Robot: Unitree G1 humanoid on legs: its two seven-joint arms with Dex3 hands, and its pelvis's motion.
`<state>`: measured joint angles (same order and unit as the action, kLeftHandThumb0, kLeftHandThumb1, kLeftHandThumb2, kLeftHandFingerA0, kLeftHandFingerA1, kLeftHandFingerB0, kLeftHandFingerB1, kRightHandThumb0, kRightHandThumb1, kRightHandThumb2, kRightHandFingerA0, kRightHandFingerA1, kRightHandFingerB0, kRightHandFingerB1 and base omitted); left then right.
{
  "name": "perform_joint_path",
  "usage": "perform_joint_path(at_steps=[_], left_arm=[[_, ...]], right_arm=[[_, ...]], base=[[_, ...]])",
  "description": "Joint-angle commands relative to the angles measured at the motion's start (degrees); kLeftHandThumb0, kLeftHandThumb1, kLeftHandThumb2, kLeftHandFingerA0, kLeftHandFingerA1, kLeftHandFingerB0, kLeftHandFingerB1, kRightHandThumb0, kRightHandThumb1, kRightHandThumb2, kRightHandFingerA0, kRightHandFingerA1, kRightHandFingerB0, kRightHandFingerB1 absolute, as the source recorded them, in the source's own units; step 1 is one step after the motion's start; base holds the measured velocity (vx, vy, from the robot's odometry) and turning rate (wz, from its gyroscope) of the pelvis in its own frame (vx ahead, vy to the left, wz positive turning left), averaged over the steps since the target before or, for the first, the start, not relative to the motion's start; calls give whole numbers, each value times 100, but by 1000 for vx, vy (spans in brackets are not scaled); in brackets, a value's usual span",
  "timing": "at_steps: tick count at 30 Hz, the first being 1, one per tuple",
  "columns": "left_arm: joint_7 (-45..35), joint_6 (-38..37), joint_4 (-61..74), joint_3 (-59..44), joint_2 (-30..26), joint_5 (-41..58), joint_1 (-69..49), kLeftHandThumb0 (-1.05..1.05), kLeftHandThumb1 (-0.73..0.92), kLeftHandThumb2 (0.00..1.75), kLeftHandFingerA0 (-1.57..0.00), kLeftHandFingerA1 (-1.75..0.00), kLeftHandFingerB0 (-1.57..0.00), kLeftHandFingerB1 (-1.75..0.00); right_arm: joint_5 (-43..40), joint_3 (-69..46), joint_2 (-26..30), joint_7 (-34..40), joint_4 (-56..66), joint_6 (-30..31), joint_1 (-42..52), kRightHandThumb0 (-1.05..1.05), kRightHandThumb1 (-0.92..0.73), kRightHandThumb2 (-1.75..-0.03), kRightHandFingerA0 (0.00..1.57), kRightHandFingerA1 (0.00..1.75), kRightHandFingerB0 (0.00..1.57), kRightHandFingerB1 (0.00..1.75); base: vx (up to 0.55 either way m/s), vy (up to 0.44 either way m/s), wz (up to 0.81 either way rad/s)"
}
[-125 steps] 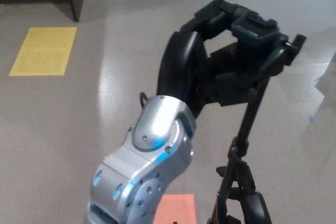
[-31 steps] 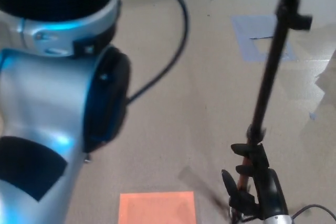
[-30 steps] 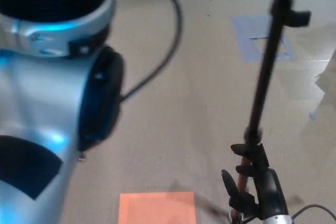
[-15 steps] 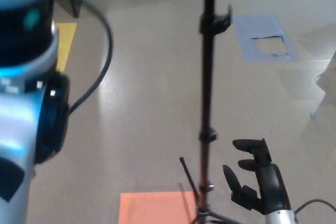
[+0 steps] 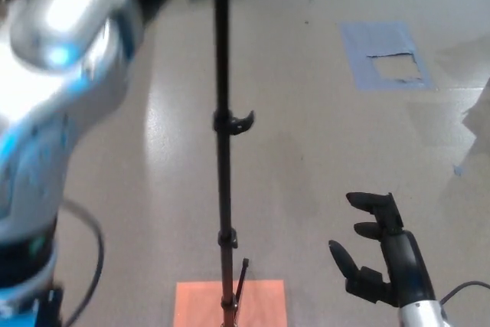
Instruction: A phone stand is kept on the floor and the robot uses both its hands to grab it and uses its left hand to extend the phone stand by pulling it upwards
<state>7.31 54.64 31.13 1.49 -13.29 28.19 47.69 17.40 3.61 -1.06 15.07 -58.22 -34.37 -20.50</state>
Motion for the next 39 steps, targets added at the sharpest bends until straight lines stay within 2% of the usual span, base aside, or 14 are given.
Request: perform_joint_path(at_steps=[1,4,12,13,19,20,21,22,23,24,28,29,36,39], left_arm=[[284,-3368,1354,205,-763,-2476,-6783,-38,39,100,-1,-50,0,-46],[468,-3745,1031,351,-726,-2648,-7048,-81,77,63,-11,-29,-17,-28],[625,-6089,-952,141,-12,-2759,-8147,-67,83,66,-33,-32,-32,-32],[506,-6231,-1102,-7,223,-2579,-8378,-65,83,65,-36,-35,-30,-32],[127,-6723,-1473,-161,497,-2288,-9060,-67,66,94,-31,-48,-13,-41],[45,-6798,-1461,-224,578,-2212,-9214,-67,66,93,-29,-47,-12,-40],[-36,-6897,-1470,-277,633,-2155,-9318,-67,66,93,-29,-47,-12,-40],[-88,-6994,-1483,-314,654,-2134,-9398,-66,67,93,-27,-46,-11,-40],[-92,-7158,-1537,-378,742,-2114,-9457,-65,67,93,-27,-46,-12,-40],[-27,-7304,-1628,-442,817,-2131,-9463,-64,68,91,-25,-45,-13,-40],[13,-7165,-1567,-804,1186,-1847,-9459,-69,68,91,-16,-41,-9,-38],[77,-7103,-1549,-879,1257,-1818,-9453,-63,81,64,-25,-30,-18,-27],[-259,-7333,-1948,-1374,1094,-1606,-9246,-74,78,63,-26,-31,-20,-29],[-240,-7353,-2092,-1489,1004,-1640,-9166,-76,78,63,-26,-31,-20,-29]], right_arm=[[-659,-498,1228,-935,178,-445,283,-105,-74,-67,95,120,82,112],[-673,-524,1322,-987,251,-401,347,-105,-69,-66,67,113,43,95],[-492,-453,1471,-943,122,-320,427,-105,-70,-69,41,105,24,92],[-421,-421,1442,-851,61,-314,467,-39,-3,-85,40,77,30,71],[-234,-312,1395,-708,13,-125,613,-40,-3,-85,35,75,29,71],[-254,-314,1363,-739,38,-85,654,-105,-69,-69,29,108,19,94],[-262,-314,1339,-738,59,-96,702,-105,-69,-69,29,108,19,94],[-257,-309,1325,-720,73,-109,746,-40,-3,-85,34,75,25,69],[-311,-337,1298,-747,68,-172,785,-105,-67,-69,30,109,19,95],[-309,-336,1303,-752,69,-172,809,-40,-2,-84,35,75,25,69],[-296,-337,1330,-754,60,-192,843,-40,0,-83,30,72,21,67],[-286,-340,1335,-719,51,-243,858,-105,-66,-68,27,109,14,91],[51,-275,1447,-61,198,-770,1184,-105,-50,-99,39,91,17,76],[-41,-344,1470,-106,257,-971,1286,-105,-72,-68,31,101,14,83]], base=[[0,0,0],[0,0,0],[0,0,0],[0,0,0],[0,0,0],[0,0,0],[0,0,0],[0,0,0],[0,0,0],[0,0,0],[0,0,0],[0,0,0],[0,0,0],[0,0,0]])
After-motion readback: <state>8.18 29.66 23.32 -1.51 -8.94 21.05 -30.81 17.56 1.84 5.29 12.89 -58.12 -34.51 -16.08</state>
